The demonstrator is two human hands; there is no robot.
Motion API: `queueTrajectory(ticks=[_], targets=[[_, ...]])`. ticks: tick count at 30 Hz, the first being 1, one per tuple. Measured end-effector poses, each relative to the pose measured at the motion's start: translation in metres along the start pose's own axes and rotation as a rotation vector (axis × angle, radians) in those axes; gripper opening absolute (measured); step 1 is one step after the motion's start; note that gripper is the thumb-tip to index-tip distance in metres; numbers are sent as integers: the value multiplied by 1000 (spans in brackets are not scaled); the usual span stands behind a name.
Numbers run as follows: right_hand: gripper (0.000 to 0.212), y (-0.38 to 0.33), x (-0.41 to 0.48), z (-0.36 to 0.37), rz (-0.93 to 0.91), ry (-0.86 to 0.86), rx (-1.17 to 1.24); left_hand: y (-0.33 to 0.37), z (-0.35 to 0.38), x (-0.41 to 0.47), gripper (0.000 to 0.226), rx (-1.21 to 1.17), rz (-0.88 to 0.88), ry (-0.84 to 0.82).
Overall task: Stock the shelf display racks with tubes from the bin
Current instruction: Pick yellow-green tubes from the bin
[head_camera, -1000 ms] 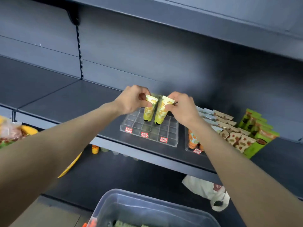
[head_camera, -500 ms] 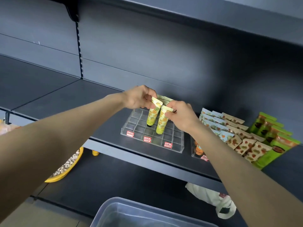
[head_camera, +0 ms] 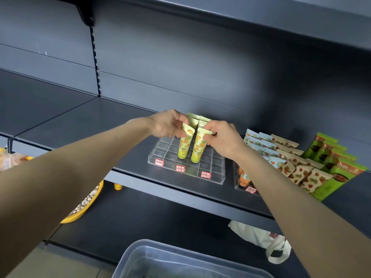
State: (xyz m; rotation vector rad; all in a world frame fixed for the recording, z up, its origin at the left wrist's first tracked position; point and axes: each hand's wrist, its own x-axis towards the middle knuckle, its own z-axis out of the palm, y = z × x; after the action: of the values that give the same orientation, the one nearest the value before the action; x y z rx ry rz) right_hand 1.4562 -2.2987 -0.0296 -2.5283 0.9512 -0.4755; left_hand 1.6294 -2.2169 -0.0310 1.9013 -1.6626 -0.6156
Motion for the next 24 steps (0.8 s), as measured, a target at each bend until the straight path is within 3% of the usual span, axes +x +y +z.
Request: queueTrajectory(ticks=[4, 11, 19, 24], targets=[[29, -2, 0, -1, 8, 1, -4, 2, 1, 0, 35, 46, -12, 22], [22, -9, -2, -12, -20, 16, -23, 8, -1, -6, 33, 39, -33, 80], [24, -11, -39, -25, -40, 83, -23, 39, 0, -59, 26, 155, 35, 319], [21, 4, -108, -7, -13, 24, 62, 52, 55, -116, 21, 108, 50, 248]])
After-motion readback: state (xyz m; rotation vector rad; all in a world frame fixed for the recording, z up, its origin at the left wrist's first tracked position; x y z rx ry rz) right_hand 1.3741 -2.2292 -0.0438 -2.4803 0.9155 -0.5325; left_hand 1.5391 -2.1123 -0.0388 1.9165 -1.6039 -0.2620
